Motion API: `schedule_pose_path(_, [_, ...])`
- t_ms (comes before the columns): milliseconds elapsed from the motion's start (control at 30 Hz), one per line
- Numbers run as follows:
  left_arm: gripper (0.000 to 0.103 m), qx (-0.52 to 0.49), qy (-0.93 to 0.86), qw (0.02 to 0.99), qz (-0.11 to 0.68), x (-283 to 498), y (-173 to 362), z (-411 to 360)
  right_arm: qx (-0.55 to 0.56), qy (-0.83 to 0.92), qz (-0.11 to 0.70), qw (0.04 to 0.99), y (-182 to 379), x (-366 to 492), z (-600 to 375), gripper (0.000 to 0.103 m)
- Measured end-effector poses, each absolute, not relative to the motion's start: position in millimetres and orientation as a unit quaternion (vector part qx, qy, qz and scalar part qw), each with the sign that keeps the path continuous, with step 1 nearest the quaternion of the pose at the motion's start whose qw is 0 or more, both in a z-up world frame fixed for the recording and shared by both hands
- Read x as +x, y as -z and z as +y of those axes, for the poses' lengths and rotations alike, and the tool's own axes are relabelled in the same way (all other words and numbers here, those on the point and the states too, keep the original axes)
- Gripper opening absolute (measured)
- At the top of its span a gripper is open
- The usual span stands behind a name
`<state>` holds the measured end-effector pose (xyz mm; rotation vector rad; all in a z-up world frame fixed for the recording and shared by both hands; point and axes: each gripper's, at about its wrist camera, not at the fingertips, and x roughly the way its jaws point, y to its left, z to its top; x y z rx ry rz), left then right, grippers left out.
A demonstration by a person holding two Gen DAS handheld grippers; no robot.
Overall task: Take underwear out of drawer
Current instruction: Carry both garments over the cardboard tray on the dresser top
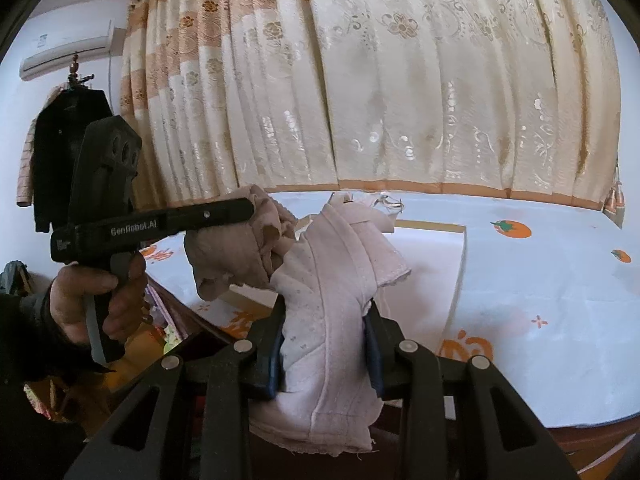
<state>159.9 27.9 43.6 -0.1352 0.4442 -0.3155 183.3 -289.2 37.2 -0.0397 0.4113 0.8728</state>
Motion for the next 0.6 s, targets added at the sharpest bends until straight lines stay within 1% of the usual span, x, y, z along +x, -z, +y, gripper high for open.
schedule_pose_path(300, [0.028, -0.064, 0.139, 0.962, 0.226, 197, -55, 27, -0.019, -0.390, 0.223, 0.893, -43, 223, -288, 0.036])
schedule_pose_path(600, [0.028, -0.082, 0.120, 0.959, 0.245, 246, -63, 23, -0.036, -0.361, 0.243, 0.900, -67, 276, -264, 0.036])
